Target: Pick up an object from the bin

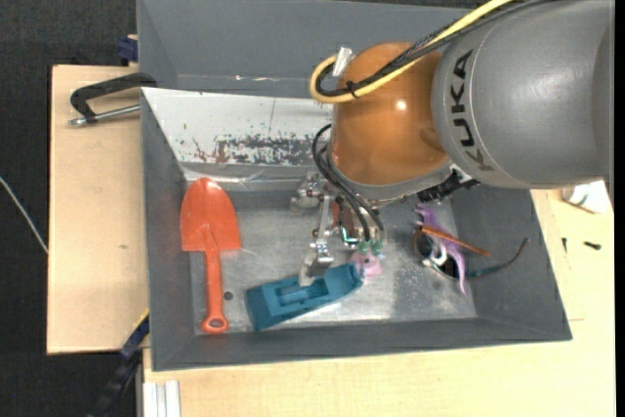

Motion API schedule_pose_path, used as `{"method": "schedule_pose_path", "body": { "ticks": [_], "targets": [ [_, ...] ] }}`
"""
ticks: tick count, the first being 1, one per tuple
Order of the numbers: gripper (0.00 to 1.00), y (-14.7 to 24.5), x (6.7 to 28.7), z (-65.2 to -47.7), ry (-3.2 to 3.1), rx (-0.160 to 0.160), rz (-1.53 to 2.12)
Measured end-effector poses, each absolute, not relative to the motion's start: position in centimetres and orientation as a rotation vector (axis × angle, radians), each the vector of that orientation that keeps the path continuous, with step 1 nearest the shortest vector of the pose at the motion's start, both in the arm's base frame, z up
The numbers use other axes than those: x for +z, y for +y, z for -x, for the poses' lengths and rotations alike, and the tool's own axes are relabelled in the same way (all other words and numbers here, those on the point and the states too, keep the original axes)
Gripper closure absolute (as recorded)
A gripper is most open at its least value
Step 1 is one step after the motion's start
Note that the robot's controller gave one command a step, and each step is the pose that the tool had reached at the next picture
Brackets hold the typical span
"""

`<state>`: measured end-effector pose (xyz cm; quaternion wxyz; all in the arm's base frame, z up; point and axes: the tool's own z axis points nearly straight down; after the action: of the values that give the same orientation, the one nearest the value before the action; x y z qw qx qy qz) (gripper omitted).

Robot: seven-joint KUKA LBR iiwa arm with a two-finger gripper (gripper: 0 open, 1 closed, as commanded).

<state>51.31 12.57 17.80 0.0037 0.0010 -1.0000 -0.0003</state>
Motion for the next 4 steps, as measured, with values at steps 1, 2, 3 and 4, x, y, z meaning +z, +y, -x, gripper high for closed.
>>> {"method": "schedule_pose_path", "body": {
  "ticks": [1,2,3,4],
  "targets": [
    [0.00,12.5,18.2,-51.4,-3.141,-0.002,-0.001],
    [0.00,7.6,13.0,-52.1,-3.148,-0.004,-0.091],
    [0.00,6.4,9.8,-50.5,-3.104,0.000,-0.347],
    [1.00,4.4,8.3,-49.9,-3.067,-0.006,-0.745]
  ]
}}
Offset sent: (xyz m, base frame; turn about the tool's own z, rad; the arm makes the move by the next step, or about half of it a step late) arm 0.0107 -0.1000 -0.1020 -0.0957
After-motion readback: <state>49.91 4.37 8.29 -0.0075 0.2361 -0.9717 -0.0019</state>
